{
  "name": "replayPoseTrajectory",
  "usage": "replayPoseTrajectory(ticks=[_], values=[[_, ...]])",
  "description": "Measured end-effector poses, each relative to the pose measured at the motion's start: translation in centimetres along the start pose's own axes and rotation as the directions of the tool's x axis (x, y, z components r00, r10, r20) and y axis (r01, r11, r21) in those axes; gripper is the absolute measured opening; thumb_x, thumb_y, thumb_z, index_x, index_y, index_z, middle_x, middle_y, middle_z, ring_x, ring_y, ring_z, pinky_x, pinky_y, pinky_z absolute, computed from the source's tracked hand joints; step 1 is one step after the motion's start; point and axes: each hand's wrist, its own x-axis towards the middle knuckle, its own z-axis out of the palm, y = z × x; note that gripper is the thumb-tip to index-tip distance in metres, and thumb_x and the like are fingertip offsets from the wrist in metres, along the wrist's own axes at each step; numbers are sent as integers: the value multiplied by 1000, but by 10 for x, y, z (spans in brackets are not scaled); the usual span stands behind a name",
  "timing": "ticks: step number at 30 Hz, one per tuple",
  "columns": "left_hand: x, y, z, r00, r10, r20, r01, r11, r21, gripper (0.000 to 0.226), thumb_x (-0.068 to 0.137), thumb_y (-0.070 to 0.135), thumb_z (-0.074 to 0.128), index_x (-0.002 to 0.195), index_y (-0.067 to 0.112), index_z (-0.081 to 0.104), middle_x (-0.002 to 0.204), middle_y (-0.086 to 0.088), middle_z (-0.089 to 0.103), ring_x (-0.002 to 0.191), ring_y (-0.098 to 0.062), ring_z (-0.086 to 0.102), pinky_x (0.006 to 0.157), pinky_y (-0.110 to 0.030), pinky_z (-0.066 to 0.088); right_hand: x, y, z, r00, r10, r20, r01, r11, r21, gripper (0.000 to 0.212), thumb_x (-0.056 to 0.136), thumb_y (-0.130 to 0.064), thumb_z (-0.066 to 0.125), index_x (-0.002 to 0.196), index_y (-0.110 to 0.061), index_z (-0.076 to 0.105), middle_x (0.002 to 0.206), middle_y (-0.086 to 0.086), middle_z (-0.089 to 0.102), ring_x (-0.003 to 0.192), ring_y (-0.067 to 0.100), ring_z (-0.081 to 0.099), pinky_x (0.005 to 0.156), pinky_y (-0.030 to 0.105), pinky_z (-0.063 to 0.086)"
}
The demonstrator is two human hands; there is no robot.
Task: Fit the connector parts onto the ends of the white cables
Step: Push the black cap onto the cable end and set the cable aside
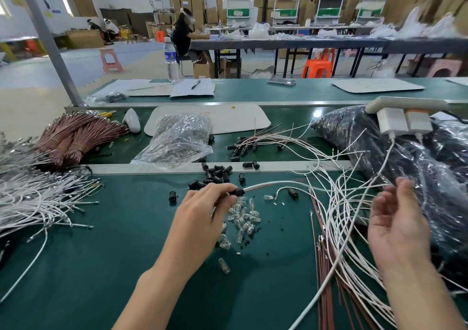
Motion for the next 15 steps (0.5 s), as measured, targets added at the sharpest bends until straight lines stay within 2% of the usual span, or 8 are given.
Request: replayPoseTrajectory(ticks=[2,4,5,6,8,10,12,15], values=[[-2,0,2,999,-16,-38,15,1000,-6,32,94,50,48,118,36,65,103,33,63,96,-7,57,85,-29,50,-4,6,4,997,-78,19,79,995,-66,35,95,-29,66,124,-14,56,97,-1,66,80,4,69,75,17,56],[-4,2,6,996,-32,-79,28,998,-52,26,96,47,51,117,37,63,102,31,65,94,-7,60,82,-33,52,-16,17,11,977,-163,134,199,926,-319,12,101,-30,58,109,-20,57,85,-2,66,68,7,67,66,19,56],[-5,5,8,995,-34,-93,27,997,-78,21,98,45,53,116,39,62,101,29,65,93,-8,61,81,-34,53,-25,26,13,954,-134,268,246,861,-446,12,102,-30,54,97,-23,63,78,-1,68,63,9,65,60,20,56],[-6,7,11,995,-24,-97,15,995,-96,17,99,42,54,115,41,60,103,28,64,92,-8,61,80,-35,53,-33,36,16,916,-20,401,252,806,-536,24,103,-32,52,88,-24,69,75,1,70,61,13,66,56,22,55],[-8,15,15,997,23,-73,-30,994,-104,16,100,40,56,115,41,59,104,25,64,92,-9,62,79,-35,53,-53,55,24,787,283,548,186,738,-648,29,97,-44,54,94,-27,78,87,5,77,68,18,70,55,24,55],[-10,21,18,998,69,-6,-69,994,-86,22,97,40,56,119,41,58,105,23,64,93,-11,62,82,-34,52,-65,68,27,729,369,576,168,719,-675,28,87,-47,60,104,-32,77,97,6,78,78,18,73,59,24,56],[-12,25,21,994,91,56,-88,994,-61,29,97,48,54,125,43,54,105,24,62,95,-8,58,85,-26,47,-65,73,28,778,309,547,148,755,-638,26,83,-41,65,100,-28,79,95,6,78,80,16,74,60,21,55],[-12,22,21,992,61,109,-56,997,-53,36,94,61,47,128,50,45,108,29,58,101,-2,53,88,-14,41,-55,66,29,860,263,437,2,855,-518,19,82,-33,67,88,-21,81,91,7,77,77,15,74,60,22,56]])
